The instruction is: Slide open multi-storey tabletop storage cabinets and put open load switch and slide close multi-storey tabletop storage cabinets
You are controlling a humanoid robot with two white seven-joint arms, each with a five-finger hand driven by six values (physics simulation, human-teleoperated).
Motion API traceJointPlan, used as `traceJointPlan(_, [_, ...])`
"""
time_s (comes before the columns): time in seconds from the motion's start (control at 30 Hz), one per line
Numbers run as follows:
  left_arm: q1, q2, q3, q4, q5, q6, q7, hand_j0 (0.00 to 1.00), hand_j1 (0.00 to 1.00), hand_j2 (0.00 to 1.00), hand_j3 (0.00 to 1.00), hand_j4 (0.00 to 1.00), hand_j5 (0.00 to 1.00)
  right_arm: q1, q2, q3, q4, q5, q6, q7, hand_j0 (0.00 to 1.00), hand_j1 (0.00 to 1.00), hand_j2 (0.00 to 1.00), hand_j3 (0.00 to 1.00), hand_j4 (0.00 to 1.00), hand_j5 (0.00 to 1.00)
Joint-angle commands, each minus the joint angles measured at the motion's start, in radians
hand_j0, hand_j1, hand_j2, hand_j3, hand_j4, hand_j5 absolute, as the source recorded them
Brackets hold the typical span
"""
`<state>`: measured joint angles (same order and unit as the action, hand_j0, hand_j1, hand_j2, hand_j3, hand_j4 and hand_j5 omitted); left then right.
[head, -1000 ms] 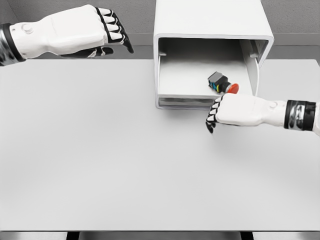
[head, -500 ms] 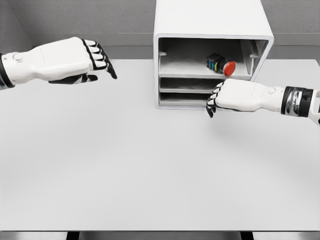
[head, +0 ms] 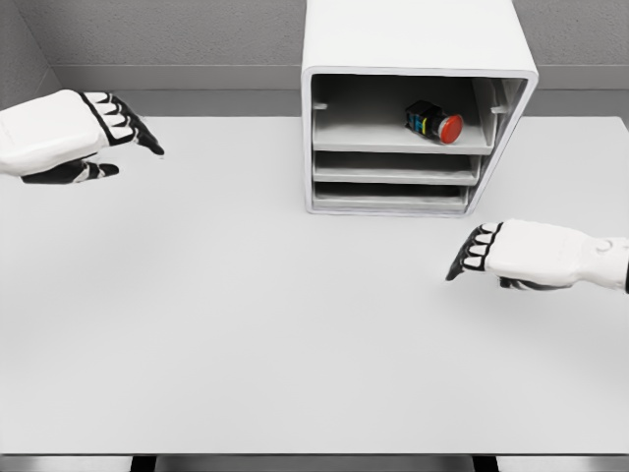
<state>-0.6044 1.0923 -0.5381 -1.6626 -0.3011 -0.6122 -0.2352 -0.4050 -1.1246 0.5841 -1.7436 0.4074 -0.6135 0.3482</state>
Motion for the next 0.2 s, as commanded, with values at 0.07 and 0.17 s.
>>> traceJointPlan(0.07, [0.006, 0.02, 0.012, 0.041, 0.013, 0.001, 0.007, 1.0, 1.0, 1.0, 1.0, 1.0, 1.0, 0.0, -0.031, -0.113, -0.007, -0.016, 0.003, -0.001, 1.0, 1.0, 1.0, 1.0, 1.0, 1.0])
traceJointPlan(0.17, [0.009, 0.018, 0.033, 0.115, 0.008, 0.001, 0.004, 1.0, 1.0, 1.0, 1.0, 1.0, 1.0, 0.0, -0.024, -0.113, -0.007, -0.016, 0.003, -0.001, 1.0, 1.0, 1.0, 1.0, 1.0, 1.0])
